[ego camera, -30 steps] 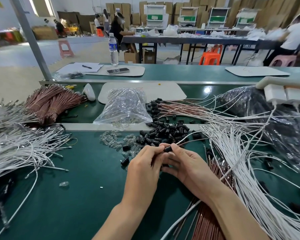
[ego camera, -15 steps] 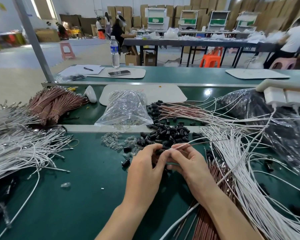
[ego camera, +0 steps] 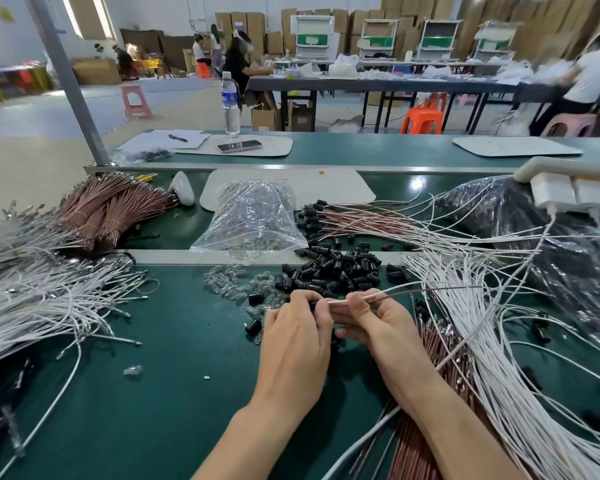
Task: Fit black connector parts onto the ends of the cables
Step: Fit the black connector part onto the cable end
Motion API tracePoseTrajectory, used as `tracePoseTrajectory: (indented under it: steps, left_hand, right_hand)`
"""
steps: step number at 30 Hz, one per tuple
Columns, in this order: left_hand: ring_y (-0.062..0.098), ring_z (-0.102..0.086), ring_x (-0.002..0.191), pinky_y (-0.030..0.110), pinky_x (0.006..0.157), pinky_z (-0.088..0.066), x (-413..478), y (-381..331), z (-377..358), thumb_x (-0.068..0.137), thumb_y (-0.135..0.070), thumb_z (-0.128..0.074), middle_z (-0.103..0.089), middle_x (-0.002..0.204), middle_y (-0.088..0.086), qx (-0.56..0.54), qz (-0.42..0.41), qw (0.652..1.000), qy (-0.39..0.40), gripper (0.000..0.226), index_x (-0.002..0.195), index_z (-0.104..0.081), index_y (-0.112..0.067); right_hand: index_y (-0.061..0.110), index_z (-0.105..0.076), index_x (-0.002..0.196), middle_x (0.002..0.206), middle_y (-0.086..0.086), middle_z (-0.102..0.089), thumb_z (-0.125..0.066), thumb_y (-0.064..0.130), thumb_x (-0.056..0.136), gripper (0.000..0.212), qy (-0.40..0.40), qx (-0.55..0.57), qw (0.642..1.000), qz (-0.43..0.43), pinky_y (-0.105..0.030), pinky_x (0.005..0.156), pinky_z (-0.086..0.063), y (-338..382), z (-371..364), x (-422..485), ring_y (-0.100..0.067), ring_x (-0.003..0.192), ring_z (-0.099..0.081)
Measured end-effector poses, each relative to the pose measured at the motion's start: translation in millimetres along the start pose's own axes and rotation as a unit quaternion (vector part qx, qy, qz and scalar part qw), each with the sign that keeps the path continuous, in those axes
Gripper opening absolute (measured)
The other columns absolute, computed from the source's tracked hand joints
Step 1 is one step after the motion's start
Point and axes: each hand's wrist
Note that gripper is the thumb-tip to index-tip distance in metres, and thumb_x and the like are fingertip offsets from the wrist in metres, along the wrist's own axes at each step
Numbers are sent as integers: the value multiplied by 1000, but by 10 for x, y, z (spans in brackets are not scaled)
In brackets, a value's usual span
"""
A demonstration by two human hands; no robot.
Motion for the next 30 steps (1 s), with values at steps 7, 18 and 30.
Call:
tracePoseTrajectory:
  steps: [7,18,30]
  left_hand:
    - [-15,-44,96,27,90,-29,1,15,-9,99,-53,-7,-60,80,-12,-25,5,1000,3,45,106,-44,-28]
    - [12,-51,76,31,66,-39,-54,7,79,99,-58,-27,-55,87,-13,-188,77,969,-142,15,102,-42,-57]
    - [2,-58,75,8,72,-45,-11,110,455,107,-21,-41,-65,78,-13,-331,92,912,-224,23,104,-64,-27]
  right_hand:
    - [4,-68,101,107,-15,-77,-54,33,97,32,27,16,999,-15,-22,73,-58,8,17,-2,-28,103,-74]
    - [15,-77,93,98,-19,-76,-72,25,83,15,-74,134,988,15,-24,61,-59,156,38,-2,-20,76,-74]
    - [22,-82,96,101,-13,-78,-65,33,87,22,-105,32,992,60,-25,68,-61,446,58,-148,-20,83,-74]
Point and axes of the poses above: each hand's wrist, its own x-axis towards the middle knuckle, its own z-axis out of the back of the hand, y = z × x
